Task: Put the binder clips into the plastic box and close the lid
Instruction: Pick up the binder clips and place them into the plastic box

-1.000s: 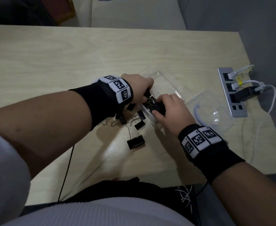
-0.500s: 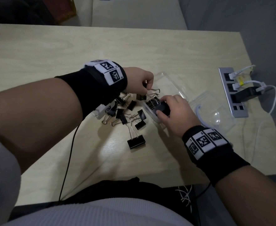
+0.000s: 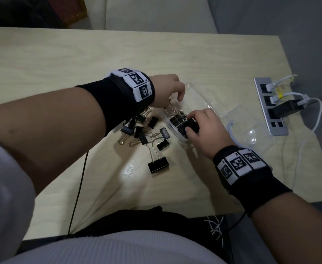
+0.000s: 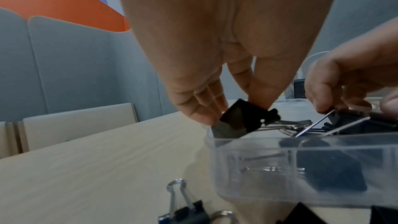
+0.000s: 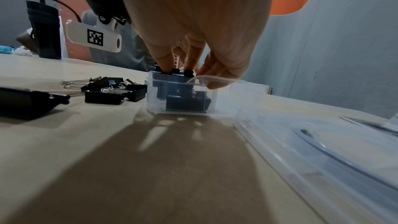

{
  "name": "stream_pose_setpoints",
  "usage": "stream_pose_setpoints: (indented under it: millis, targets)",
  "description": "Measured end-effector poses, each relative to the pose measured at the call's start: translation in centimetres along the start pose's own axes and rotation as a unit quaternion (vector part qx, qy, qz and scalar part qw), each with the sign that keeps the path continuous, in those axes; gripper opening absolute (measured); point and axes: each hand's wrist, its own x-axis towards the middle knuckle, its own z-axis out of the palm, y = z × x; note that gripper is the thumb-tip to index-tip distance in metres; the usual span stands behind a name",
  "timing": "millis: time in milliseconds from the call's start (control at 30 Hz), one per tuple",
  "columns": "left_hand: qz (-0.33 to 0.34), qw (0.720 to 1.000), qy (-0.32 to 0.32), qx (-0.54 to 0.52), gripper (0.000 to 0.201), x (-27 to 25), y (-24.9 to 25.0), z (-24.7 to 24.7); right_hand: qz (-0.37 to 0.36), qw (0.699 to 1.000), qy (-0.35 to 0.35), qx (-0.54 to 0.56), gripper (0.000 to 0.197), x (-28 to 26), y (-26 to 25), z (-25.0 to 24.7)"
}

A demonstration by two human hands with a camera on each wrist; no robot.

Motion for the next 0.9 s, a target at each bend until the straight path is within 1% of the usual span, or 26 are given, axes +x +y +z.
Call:
stream_pose_setpoints:
  millis: [100, 167, 233, 300, 367, 400, 433, 467, 500, 533, 567, 633, 700, 733, 800, 900]
  targets:
    - [-0.015, 0.997, 0.044, 0.058, 0.035, 0.1, -0.2, -0.1, -0.003, 1.0, -0.004, -0.003, 0.033, -0.1, 0.0, 0.0]
    - [-0.052, 0.993, 0.057, 0.088, 0.038, -0.1, -0.1, -0.4, -0.003, 1.0, -0.003, -0.003, 0.033, -0.1, 0.1, 0.0]
    - [-0.079, 0.991, 0.024, 0.106, 0.04, -0.3, 0.0, -0.4, -0.002, 1.0, -0.003, -0.007, 0.034, -0.1, 0.1, 0.0]
    - [-0.082, 0.988, -0.008, 0.13, 0.039, -0.3, 0.0, 0.1, 0.003, 1.0, 0.008, -0.024, 0.034, -0.3, -0.2, 0.1]
    - [-0.083, 0.986, -0.02, 0.145, 0.034, -0.2, -0.1, 0.5, -0.013, 0.996, 0.066, -0.062, 0.033, -0.7, -0.6, 0.3]
    - [-0.089, 0.985, -0.024, 0.145, 0.03, -0.2, -0.1, 0.7, -0.03, 0.992, 0.097, -0.074, 0.03, -0.9, -1.0, 0.4]
    - [-0.097, 0.985, -0.027, 0.142, 0.027, -0.1, -0.2, 0.8, -0.051, 0.99, 0.112, -0.076, 0.025, -1.2, -1.5, 0.4]
    - [-0.104, 0.985, -0.03, 0.137, 0.025, -0.2, -0.1, 0.9, -0.078, 0.989, 0.1, -0.071, 0.019, -1.6, -2.0, 0.6]
    - [-0.109, 0.985, -0.031, 0.133, 0.025, -0.3, -0.1, 0.9, -0.11, 0.99, 0.062, -0.068, 0.014, -2.0, -2.5, 0.8]
    - [-0.11, 0.985, -0.029, 0.127, 0.024, -0.5, 0.0, 0.9, -0.144, 0.987, 0.006, -0.072, 0.013, -2.5, -3.0, 1.1]
    - [-0.108, 0.987, -0.024, 0.12, 0.024, -0.5, 0.0, 0.8, -0.177, 0.979, -0.05, -0.087, 0.017, -3.1, -3.3, 1.5]
    - [-0.096, 0.991, 0.002, 0.091, 0.024, -0.8, -0.3, 0.6, -0.226, 0.953, -0.141, -0.145, 0.032, -3.9, -3.5, 2.6]
    - [-0.097, 0.994, 0.038, 0.044, 0.022, -1.0, -1.0, 0.3, -0.222, 0.936, -0.199, -0.186, 0.042, -4.4, -3.4, 3.6]
    - [-0.101, 0.993, 0.054, 0.022, 0.02, -1.2, -1.4, 0.1, -0.209, 0.937, -0.208, -0.185, 0.041, -4.5, -3.3, 4.0]
    - [-0.115, 0.991, 0.072, -0.002, 0.019, -1.5, -2.2, -0.3, -0.181, 0.949, -0.204, -0.16, 0.033, -4.4, -3.0, 4.3]
    - [-0.138, 0.987, 0.079, -0.009, 0.018, -1.7, -3.2, -0.7, -0.177, 0.954, -0.204, -0.128, 0.028, -4.2, -2.9, 3.8]
